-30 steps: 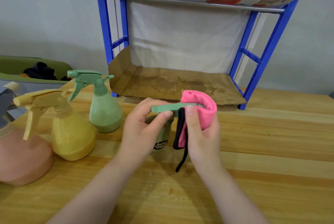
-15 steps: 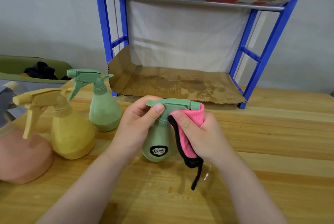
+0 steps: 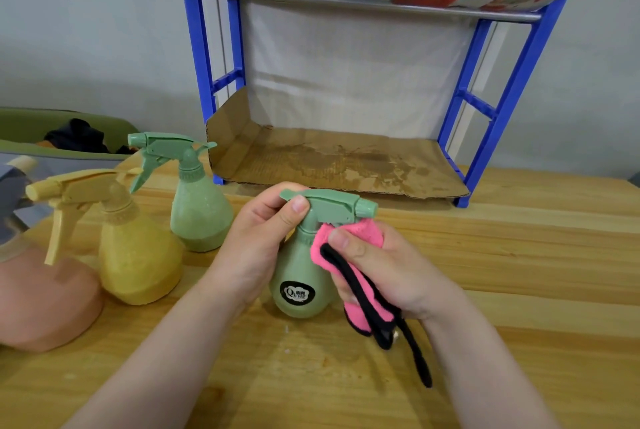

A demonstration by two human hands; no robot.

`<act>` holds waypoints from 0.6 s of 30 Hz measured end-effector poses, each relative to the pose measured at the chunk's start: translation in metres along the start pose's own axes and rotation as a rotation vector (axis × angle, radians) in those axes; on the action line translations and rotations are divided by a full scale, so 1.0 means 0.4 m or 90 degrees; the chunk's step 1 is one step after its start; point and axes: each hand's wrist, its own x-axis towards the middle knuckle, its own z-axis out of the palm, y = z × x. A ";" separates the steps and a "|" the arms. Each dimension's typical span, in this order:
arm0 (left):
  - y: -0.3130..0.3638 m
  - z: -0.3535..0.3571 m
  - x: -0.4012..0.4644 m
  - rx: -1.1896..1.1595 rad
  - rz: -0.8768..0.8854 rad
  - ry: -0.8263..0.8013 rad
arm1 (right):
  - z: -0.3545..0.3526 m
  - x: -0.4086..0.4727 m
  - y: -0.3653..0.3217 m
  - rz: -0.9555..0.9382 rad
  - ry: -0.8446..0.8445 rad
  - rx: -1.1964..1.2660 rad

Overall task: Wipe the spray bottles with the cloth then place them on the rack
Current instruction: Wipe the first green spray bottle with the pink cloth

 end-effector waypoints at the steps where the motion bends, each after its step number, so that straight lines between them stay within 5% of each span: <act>1: -0.001 0.001 0.000 0.009 0.003 0.011 | 0.001 0.003 0.001 -0.020 0.051 -0.044; 11: -0.011 0.005 0.008 0.046 0.043 0.090 | 0.019 0.023 0.040 -0.152 0.400 -0.614; 18: -0.024 0.026 0.006 -0.003 0.047 0.132 | 0.014 0.035 0.064 -0.285 0.538 -0.786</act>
